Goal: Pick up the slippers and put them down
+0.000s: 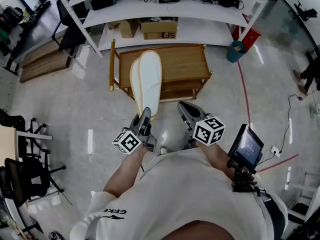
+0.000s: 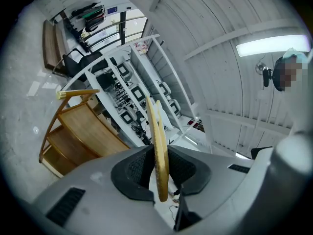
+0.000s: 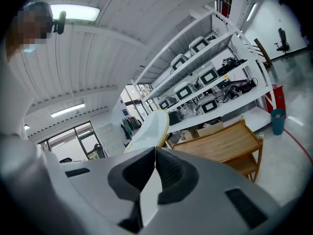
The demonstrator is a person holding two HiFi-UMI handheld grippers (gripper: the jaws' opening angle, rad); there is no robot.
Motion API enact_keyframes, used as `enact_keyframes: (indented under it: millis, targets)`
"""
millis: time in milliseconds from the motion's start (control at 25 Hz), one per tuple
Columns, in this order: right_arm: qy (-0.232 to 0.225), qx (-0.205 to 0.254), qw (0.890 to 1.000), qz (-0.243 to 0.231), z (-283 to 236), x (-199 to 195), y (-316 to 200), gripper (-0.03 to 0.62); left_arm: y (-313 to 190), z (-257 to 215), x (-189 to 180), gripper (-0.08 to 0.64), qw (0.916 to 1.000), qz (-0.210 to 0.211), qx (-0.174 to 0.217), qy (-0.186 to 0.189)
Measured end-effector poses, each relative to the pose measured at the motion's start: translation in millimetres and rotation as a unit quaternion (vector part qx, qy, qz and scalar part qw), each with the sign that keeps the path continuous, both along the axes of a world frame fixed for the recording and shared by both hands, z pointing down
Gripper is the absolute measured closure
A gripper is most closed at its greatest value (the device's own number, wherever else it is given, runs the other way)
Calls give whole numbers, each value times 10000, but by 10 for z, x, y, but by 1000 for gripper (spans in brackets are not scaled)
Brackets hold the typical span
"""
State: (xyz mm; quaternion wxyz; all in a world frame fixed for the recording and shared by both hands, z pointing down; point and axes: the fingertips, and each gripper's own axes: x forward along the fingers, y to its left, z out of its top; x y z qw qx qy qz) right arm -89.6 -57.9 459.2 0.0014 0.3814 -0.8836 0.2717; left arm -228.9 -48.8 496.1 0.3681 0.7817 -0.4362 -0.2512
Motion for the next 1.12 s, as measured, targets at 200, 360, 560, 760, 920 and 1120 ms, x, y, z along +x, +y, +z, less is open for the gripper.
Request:
enact_keyframes:
  millis: [200, 360, 560, 760, 920, 1120]
  targets:
    - [-48, 34, 9998, 208, -41, 322, -68, 586, -160, -66, 320, 495, 9997, 220, 59, -46]
    - [-85, 28, 9994, 331, -64, 667, -100, 586, -276, -122, 646, 495, 9996, 289, 43, -26]
    - [-156, 27, 9991, 395, -80, 1047, -138, 586, -365, -126, 1014, 495, 9995, 306, -41, -1]
    - [-229, 21, 9990, 373, -77, 1377, -251, 586, -474, -108, 1377, 495, 9995, 296, -98, -30]
    - [-282, 2, 9991, 310, -33, 1652, -334, 586, -570, -55, 1665, 495, 9997, 207, -156, -25]
    - [-363, -20, 9992, 177, -11, 1956, -505, 586, -723, -53, 2006, 495, 9998, 91, -171, -72]
